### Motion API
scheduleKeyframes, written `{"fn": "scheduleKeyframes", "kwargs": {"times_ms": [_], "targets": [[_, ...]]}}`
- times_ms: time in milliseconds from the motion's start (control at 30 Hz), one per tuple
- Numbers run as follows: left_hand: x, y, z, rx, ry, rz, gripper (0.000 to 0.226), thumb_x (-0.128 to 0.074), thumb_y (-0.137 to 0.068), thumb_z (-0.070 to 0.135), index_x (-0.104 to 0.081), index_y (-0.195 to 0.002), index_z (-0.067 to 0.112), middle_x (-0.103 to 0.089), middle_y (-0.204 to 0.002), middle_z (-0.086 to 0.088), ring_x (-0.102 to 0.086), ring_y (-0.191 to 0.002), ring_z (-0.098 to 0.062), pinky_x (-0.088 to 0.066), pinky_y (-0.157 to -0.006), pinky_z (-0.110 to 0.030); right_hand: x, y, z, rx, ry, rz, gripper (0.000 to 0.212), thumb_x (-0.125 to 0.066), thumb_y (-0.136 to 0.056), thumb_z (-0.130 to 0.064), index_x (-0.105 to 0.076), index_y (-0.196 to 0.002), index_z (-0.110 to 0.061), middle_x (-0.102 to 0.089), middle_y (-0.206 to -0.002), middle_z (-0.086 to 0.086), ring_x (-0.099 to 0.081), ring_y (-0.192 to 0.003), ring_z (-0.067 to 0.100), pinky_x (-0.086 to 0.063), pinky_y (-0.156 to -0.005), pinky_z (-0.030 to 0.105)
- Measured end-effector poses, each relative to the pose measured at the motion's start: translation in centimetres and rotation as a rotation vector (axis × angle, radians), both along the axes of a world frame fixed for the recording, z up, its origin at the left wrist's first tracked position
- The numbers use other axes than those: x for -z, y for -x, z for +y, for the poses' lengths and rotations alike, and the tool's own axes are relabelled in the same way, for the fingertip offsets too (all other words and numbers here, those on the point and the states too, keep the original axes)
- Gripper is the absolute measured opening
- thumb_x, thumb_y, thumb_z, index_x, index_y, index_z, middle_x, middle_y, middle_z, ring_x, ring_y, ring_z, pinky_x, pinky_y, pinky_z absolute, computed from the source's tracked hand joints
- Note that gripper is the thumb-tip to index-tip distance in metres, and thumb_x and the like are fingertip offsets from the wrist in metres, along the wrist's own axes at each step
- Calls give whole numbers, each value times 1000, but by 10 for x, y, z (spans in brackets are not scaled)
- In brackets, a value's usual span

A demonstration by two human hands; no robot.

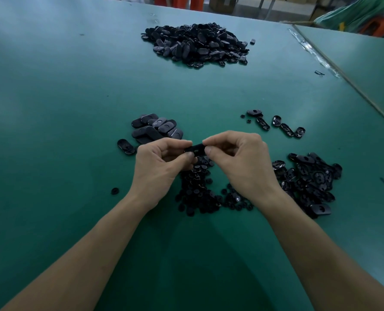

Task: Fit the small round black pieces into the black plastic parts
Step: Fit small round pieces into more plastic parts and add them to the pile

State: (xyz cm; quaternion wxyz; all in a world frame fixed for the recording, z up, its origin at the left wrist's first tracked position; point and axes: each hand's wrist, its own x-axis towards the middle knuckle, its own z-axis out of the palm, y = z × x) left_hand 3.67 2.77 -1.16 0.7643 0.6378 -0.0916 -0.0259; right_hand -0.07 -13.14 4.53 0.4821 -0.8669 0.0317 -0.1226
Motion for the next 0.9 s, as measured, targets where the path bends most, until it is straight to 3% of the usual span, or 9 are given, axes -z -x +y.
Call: {"fn": "scheduleKeyframes", "kwargs": {"times_ms": [133, 367, 533, 900], "targets": [[0, 0, 0, 16, 15, 2, 23, -73, -83, -9, -73, -92, 12, -77, -78, -7, -75, -72, -18, -58, -66, -21, 4, 0, 7, 22, -7, 10, 19, -77, -82, -9, -73, -80, -27, -73, -71, -9, -69, -69, 3, -57, -70, 19], [-2, 1, 0, 31, 4, -19, 27, -74, -80, -12, -74, -90, 14, -78, -82, -1, -74, -74, -12, -58, -70, -20, 9, -1, 14, 35, 6, 33, 21, -77, -81, -9, -73, -76, -28, -72, -68, -13, -68, -66, -4, -52, -66, 9], [-2, 1, 0, 27, -10, -21, 29, -73, -80, -13, -74, -90, 14, -78, -83, -1, -73, -75, -12, -59, -73, -21, 13, -1, 15, 69, -41, 33, 18, -78, -81, -9, -74, -77, -26, -73, -69, -11, -69, -67, -3, -55, -70, 15], [1, -2, 2, 3, 0, -40, 16, -70, -86, -1, -69, -89, 14, -76, -82, -1, -69, -75, -10, -57, -70, -21, 30, 8, 30, 66, 2, -140, 16, -72, -89, -8, -79, -102, -14, -72, -91, -7, -66, -85, -1, -46, -76, 5]]}}
